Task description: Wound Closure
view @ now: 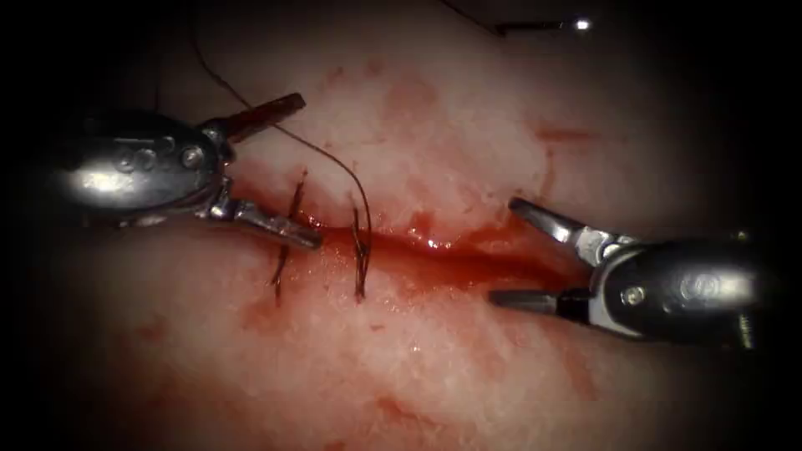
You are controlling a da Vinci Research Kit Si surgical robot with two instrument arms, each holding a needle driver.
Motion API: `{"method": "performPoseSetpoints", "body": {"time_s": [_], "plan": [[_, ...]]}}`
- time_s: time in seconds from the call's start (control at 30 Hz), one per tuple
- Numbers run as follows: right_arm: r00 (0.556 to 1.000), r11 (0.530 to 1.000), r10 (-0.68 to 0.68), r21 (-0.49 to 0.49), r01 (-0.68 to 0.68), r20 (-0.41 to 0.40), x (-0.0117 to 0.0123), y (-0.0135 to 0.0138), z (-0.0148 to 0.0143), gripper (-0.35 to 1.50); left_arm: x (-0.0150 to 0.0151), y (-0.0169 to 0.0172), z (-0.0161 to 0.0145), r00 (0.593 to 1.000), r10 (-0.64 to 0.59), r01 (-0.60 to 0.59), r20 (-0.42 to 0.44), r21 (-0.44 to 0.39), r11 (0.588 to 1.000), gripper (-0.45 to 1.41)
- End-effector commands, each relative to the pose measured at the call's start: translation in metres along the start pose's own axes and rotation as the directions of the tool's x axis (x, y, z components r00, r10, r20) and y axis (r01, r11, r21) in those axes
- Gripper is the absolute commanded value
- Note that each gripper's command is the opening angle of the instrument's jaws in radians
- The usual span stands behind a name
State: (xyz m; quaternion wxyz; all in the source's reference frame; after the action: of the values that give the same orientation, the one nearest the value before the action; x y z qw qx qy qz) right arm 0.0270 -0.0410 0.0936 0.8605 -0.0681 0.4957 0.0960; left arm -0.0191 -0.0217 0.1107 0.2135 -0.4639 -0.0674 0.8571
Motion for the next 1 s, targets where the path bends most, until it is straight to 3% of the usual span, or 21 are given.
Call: {"method": "performPoseSetpoints", "body": {"time_s": [0.03, 0.23, 0.43, 0.6, 1.0], "plan": [[1.0, 1.0, -0.001, 0.008, 0.001, -0.007, -0.0001, -0.0001, 0.0004, 1.48, -0.0006, -0.0001, 0.0013, 1.0, 0.008, -0.008, -0.006, -0.003, 1.0, 1.11], [1.0, 1.0, -0.001, 0.009, 0.001, -0.008, 0.0, -0.0002, 0.0003, 1.48, -0.0042, -0.0019, 0.0034, 1.0, 0.016, -0.016, -0.005, -0.024, 1.0, 1.08], [1.0, 1.0, -0.002, 0.009, 0.002, -0.008, 0.0, -0.0003, 0.0003, 1.48, -0.0055, -0.0043, 0.0053, 0.993, 0.045, -0.036, 0.109, -0.076, 0.996, 0.94], [1.0, 1.0, -0.002, 0.009, 0.002, -0.008, 0.0, -0.0004, 0.0003, 1.48, -0.006, -0.006, 0.0065, 0.98, 0.104, -0.082, 0.171, -0.136, 0.987, 0.94], [1.0, 1.0, -0.001, 0.008, 0.001, -0.007, 0.0002, -0.0006, 0.0005, 1.48, -0.0088, -0.0066, 0.0052, 0.947, 0.176, -0.115, 0.27, -0.227, 0.967, 0.88]]}}
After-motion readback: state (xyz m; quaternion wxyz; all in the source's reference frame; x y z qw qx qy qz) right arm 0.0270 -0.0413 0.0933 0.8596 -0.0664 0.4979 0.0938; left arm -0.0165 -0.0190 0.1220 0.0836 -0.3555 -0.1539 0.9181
